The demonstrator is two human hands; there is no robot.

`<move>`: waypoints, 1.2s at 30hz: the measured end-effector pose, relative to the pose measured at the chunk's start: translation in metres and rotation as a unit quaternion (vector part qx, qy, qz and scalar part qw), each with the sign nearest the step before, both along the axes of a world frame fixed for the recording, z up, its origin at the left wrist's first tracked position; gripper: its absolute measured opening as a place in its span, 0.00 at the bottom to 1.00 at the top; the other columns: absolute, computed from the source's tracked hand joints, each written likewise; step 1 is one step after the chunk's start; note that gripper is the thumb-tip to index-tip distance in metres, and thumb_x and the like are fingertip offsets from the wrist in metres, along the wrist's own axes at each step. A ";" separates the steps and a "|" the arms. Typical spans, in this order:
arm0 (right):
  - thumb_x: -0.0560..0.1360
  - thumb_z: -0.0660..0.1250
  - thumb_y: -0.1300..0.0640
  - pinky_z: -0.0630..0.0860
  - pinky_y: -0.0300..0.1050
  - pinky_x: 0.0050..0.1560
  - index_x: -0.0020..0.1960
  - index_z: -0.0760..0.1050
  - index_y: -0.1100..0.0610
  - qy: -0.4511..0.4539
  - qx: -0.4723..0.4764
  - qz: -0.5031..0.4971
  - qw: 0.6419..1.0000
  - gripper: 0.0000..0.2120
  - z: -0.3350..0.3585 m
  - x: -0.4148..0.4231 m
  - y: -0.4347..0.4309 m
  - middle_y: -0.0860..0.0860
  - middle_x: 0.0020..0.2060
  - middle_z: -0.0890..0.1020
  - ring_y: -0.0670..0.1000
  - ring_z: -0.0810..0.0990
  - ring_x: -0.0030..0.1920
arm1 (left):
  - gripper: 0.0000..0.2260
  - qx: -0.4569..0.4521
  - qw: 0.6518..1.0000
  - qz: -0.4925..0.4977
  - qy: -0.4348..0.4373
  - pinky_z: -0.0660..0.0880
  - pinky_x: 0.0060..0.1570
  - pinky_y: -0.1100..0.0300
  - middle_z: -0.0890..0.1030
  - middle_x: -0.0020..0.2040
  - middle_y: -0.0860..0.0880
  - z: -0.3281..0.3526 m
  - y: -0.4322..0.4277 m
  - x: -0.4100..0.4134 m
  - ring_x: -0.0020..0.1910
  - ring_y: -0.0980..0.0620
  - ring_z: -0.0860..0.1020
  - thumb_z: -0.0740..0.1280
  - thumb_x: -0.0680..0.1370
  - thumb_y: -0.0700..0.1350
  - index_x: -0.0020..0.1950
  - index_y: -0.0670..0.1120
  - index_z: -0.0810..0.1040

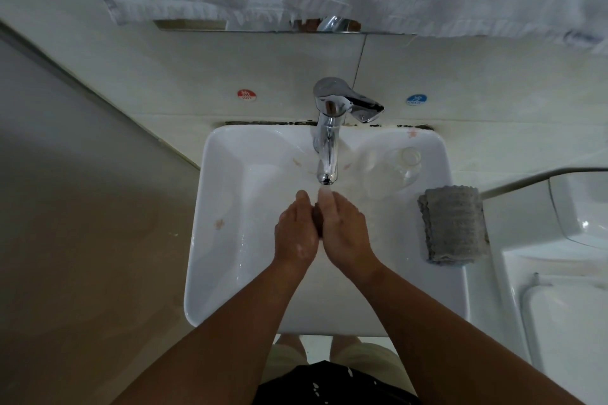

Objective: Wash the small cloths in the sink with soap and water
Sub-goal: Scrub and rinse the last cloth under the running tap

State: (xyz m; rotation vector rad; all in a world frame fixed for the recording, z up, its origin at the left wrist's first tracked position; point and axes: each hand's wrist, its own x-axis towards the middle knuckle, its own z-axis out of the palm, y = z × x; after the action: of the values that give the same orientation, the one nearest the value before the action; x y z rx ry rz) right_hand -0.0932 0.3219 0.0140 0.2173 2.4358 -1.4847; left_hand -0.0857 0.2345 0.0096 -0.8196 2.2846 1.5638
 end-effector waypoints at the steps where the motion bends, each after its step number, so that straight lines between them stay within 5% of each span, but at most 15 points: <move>1: 0.83 0.56 0.43 0.77 0.46 0.41 0.41 0.72 0.51 -0.014 -0.044 -0.002 0.999 0.17 -0.003 0.002 0.001 0.50 0.35 0.78 0.47 0.78 0.36 | 0.22 0.072 0.996 0.056 -0.024 0.79 0.55 0.43 0.83 0.44 0.44 0.000 -0.001 0.001 0.48 0.45 0.82 0.51 0.85 0.56 0.46 0.45 0.77; 3: 0.81 0.61 0.47 0.78 0.48 0.40 0.51 0.73 0.48 -0.030 -0.119 0.014 0.992 0.06 -0.010 0.005 0.006 0.53 0.41 0.79 0.52 0.79 0.40 | 0.09 0.172 0.978 0.113 -0.026 0.81 0.52 0.46 0.83 0.51 0.42 0.001 -0.004 0.003 0.51 0.43 0.83 0.59 0.85 0.49 0.54 0.46 0.75; 6: 0.83 0.62 0.54 0.76 0.39 0.37 0.60 0.74 0.49 0.008 -0.134 0.032 0.990 0.06 -0.014 0.005 0.013 0.48 0.42 0.81 0.45 0.80 0.38 | 0.07 0.194 0.978 0.076 0.031 0.80 0.40 0.56 0.83 0.51 0.43 0.002 -0.004 0.006 0.45 0.50 0.83 0.60 0.84 0.46 0.58 0.48 0.77; 12: 0.84 0.58 0.47 0.71 0.30 0.36 0.46 0.72 0.50 -0.010 0.004 -0.007 1.000 0.11 -0.001 -0.004 0.007 0.44 0.36 0.80 0.39 0.79 0.36 | 0.15 -0.045 0.995 -0.042 0.074 0.68 0.39 0.66 0.77 0.39 0.52 -0.001 0.002 0.007 0.37 0.59 0.75 0.52 0.86 0.50 0.48 0.45 0.73; 17: 0.83 0.57 0.49 0.70 0.39 0.34 0.42 0.70 0.55 0.129 0.188 0.140 0.964 0.14 -0.002 -0.008 0.007 0.48 0.37 0.76 0.45 0.73 0.30 | 0.08 -0.210 0.962 -0.125 0.124 0.73 0.45 0.54 0.79 0.42 0.47 -0.006 0.001 0.002 0.41 0.48 0.77 0.61 0.83 0.42 0.48 0.40 0.76; 20: 0.83 0.45 0.40 0.75 0.44 0.38 0.38 0.74 0.52 0.083 0.130 0.081 0.985 0.27 -0.001 -0.009 0.007 0.48 0.34 0.80 0.47 0.79 0.33 | 0.09 -0.243 0.953 -0.164 0.070 0.70 0.43 0.59 0.82 0.44 0.49 -0.009 0.002 0.000 0.44 0.47 0.82 0.60 0.84 0.47 0.48 0.44 0.77; 22: 0.84 0.46 0.41 0.75 0.45 0.40 0.37 0.71 0.50 0.038 0.082 0.054 0.994 0.25 -0.004 -0.009 0.004 0.48 0.33 0.79 0.46 0.79 0.34 | 0.19 -0.088 0.995 -0.055 0.004 0.75 0.45 0.53 0.83 0.43 0.49 -0.002 0.003 -0.001 0.45 0.47 0.82 0.54 0.85 0.54 0.45 0.45 0.77; 24: 0.83 0.53 0.43 0.78 0.52 0.43 0.44 0.71 0.49 0.007 0.007 0.044 0.999 0.16 -0.011 -0.006 0.004 0.49 0.38 0.79 0.51 0.79 0.40 | 0.17 0.111 0.989 0.098 -0.020 0.79 0.47 0.47 0.83 0.46 0.44 0.002 0.003 -0.001 0.46 0.45 0.82 0.56 0.84 0.55 0.47 0.47 0.78; 27: 0.81 0.59 0.44 0.79 0.47 0.41 0.57 0.72 0.46 -0.010 -0.081 0.048 0.995 0.09 -0.019 -0.001 0.009 0.52 0.44 0.77 0.53 0.79 0.43 | 0.06 0.194 0.974 0.118 0.011 0.80 0.44 0.52 0.82 0.51 0.43 0.007 -0.004 0.002 0.47 0.46 0.81 0.61 0.84 0.46 0.56 0.51 0.77; 31: 0.83 0.59 0.46 0.76 0.41 0.42 0.50 0.73 0.50 0.022 -0.013 0.026 0.999 0.09 -0.009 0.000 0.011 0.47 0.41 0.80 0.46 0.80 0.41 | 0.10 0.081 0.996 0.016 0.038 0.81 0.45 0.49 0.82 0.44 0.49 0.000 -0.003 0.005 0.43 0.50 0.82 0.58 0.84 0.51 0.50 0.50 0.77; 36: 0.84 0.57 0.48 0.64 0.31 0.35 0.46 0.70 0.53 0.048 0.145 0.090 0.984 0.12 -0.007 -0.008 0.005 0.41 0.36 0.71 0.43 0.71 0.33 | 0.15 -0.084 0.994 -0.035 0.065 0.68 0.43 0.55 0.76 0.38 0.52 0.001 0.001 0.002 0.42 0.49 0.77 0.53 0.86 0.48 0.41 0.47 0.71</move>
State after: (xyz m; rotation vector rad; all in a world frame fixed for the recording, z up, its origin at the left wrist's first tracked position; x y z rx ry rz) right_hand -0.1009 0.3272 0.0069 -0.0170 2.6614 -1.0873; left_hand -0.0841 0.2356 0.0104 -0.6868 2.5366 1.4505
